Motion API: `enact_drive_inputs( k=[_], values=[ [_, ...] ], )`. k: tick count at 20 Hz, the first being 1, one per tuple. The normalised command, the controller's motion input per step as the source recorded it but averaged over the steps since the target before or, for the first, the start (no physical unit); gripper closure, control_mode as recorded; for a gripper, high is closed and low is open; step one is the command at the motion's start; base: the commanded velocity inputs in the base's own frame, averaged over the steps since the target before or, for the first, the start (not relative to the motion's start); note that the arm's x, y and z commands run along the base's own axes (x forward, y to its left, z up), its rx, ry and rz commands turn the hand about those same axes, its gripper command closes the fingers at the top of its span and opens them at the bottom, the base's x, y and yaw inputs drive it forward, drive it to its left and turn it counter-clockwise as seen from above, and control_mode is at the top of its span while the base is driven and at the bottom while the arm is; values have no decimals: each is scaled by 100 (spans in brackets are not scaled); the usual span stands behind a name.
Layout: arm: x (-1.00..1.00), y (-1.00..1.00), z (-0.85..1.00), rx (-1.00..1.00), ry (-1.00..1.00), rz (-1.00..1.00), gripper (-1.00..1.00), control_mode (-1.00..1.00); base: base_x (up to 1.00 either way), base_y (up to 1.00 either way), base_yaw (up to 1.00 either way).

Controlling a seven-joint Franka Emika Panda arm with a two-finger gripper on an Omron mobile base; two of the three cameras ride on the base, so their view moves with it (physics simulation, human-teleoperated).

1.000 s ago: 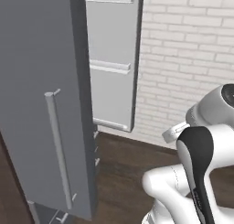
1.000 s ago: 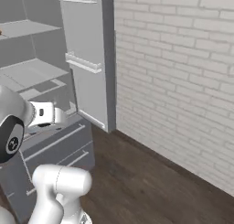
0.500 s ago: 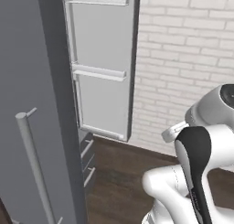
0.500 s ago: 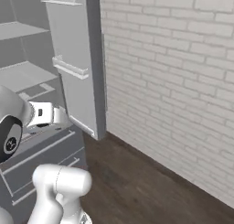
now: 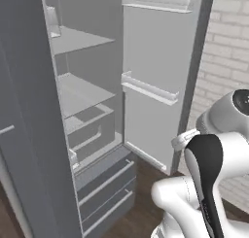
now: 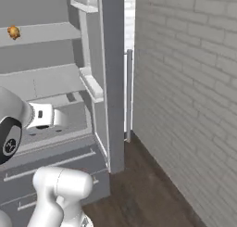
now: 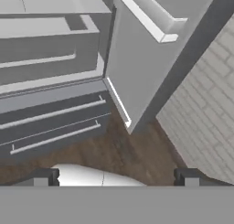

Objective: Place one lemon wedge and one chicken drumstick in each tupperware on the nearby counter, to pack two identical lunches.

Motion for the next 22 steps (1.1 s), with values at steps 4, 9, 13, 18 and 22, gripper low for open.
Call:
enact_drive_inputs(
  k=[4, 9, 13, 18, 22],
  values=[
    [0, 0, 0, 0, 0, 0, -100, 100, 74, 0, 73],
    [0, 0, 0, 0, 0, 0, -100, 100, 65, 0, 70],
    [0, 0, 0, 0, 0, 0, -100, 100, 45, -15, 54],
    [0, 0, 0, 0, 0, 0, -100, 100, 13, -54, 13],
    [0, 0, 0, 0, 0, 0, -100, 100, 16, -13, 1]
  ],
)
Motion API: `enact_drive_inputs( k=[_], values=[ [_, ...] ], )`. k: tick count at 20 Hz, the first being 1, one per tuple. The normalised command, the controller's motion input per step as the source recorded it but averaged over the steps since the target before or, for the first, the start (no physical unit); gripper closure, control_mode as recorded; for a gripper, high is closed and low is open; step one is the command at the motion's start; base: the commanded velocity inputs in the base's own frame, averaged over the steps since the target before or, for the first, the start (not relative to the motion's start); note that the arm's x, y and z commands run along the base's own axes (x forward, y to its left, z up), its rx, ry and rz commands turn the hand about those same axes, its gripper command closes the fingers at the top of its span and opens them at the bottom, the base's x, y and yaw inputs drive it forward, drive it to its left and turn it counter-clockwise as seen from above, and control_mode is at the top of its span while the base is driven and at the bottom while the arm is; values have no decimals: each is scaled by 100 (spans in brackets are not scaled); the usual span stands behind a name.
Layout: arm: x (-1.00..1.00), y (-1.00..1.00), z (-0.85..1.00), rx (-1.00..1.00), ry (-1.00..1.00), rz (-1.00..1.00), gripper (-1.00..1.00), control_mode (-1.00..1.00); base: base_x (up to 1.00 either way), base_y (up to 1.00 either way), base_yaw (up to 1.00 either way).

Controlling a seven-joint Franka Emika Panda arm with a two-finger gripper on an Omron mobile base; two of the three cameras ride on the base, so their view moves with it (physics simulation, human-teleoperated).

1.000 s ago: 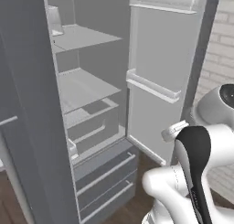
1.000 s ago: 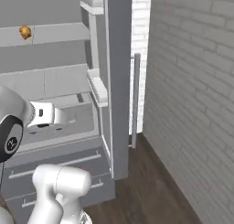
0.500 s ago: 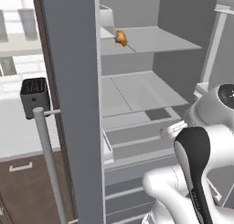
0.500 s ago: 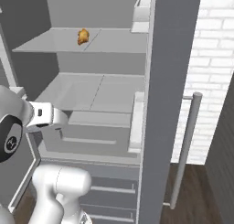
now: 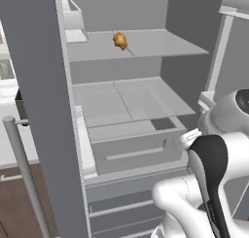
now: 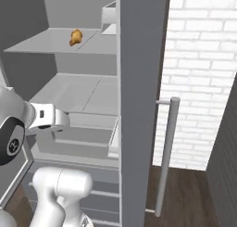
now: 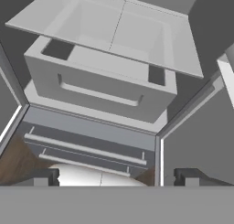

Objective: Place one lemon wedge and one chicken drumstick in each tupperware on the nearby counter, to pack two identical lunches.

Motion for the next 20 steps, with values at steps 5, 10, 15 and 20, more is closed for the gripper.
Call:
enact_drive_inputs(
  k=[5, 10, 15, 20],
  values=[
    [0, 0, 0, 0, 0, 0, -100, 100, 53, 28, 0],
    [0, 0, 0, 0, 0, 0, -100, 100, 45, 28, 0],
    [3, 0, 0, 0, 0, 0, -100, -100, 7, 2, 0],
    [2, 7, 4, 2, -8, 0, -100, -100, 0, 0, 0]
  ],
)
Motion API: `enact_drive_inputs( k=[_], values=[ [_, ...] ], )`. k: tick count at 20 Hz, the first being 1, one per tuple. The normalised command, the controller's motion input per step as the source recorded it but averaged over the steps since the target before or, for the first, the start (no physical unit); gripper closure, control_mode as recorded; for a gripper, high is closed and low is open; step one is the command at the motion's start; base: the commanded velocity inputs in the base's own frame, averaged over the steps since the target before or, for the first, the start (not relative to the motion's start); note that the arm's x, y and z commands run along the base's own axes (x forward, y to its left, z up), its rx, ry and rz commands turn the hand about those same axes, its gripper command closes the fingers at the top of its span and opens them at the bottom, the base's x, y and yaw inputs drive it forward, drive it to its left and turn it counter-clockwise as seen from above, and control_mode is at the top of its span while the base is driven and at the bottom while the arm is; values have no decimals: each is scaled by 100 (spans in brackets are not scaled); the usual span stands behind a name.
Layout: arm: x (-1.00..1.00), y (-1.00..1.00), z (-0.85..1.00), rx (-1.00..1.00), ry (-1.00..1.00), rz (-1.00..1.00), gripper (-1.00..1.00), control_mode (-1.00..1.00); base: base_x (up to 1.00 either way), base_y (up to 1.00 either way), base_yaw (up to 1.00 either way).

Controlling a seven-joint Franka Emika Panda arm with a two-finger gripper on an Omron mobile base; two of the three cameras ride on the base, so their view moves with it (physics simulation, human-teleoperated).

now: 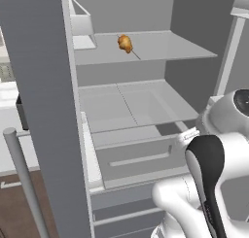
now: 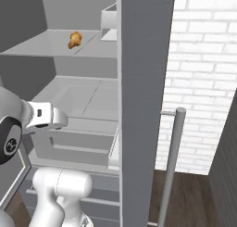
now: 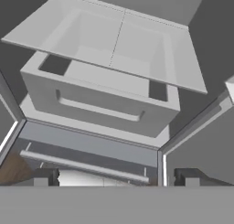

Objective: Place one lemon wedge and one chicken drumstick in each tupperware on the nearby counter, to pack two identical lunches.

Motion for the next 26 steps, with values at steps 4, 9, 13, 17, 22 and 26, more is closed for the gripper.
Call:
enact_drive_inputs(
  k=[4, 9, 13, 17, 22, 26],
  values=[
    [4, 18, 50, 21, -8, 0, -100, -100, 0, 0, 0],
    [10, 24, 67, 23, -9, 0, -100, -100, 0, 0, 0],
    [3, 42, 70, 1, -1, -4, -100, -100, 0, 0, 0],
    [5, 24, 71, 0, -1, -2, -100, -100, 0, 0, 0],
    [31, 0, 51, 4, -7, 0, -100, -100, 0, 0, 0],
    [48, 0, 15, 1, -5, 0, -100, -100, 0, 0, 0]
  ],
)
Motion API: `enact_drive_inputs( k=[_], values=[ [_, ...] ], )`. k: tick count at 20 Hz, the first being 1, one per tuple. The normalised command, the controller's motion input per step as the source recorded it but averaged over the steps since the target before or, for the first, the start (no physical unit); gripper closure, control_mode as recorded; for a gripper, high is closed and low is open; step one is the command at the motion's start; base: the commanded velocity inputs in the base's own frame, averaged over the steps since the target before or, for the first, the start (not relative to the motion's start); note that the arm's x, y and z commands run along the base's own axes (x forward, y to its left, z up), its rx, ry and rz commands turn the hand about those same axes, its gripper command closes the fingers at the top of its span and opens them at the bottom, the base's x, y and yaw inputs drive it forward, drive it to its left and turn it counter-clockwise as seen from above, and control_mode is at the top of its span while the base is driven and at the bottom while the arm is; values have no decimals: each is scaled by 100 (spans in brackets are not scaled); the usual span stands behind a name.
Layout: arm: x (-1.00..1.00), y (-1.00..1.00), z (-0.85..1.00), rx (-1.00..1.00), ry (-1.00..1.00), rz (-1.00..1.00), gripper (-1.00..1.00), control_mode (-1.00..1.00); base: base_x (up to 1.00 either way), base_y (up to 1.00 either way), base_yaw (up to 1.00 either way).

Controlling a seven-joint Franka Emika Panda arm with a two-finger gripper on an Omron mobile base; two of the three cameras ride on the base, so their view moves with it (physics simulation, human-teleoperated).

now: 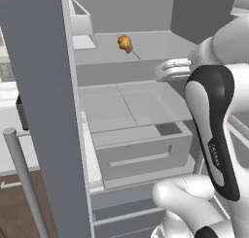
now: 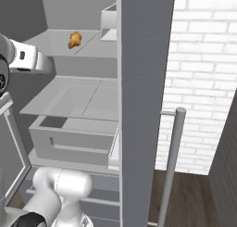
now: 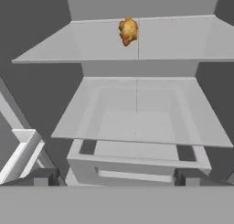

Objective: Place one lemon wedge and one chicken drumstick in each tupperware on the nearby counter, to pack two identical lunches.

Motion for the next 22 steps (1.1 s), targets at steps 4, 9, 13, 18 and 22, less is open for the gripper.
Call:
enact_drive_inputs(
  k=[4, 9, 13, 18, 22],
  values=[
    [57, 0, 0, 0, -2, -1, -100, -100, 0, 0, 0],
    [61, 0, 0, 0, -9, -1, -100, -100, 0, 0, 0],
    [61, 0, 14, 0, -3, -2, -100, -100, 0, 0, 0],
    [71, 0, 5, 0, 0, -3, -100, -100, 0, 0, 0],
    [71, 6, 2, 0, 1, -3, -100, -100, 0, 0, 0]
  ],
)
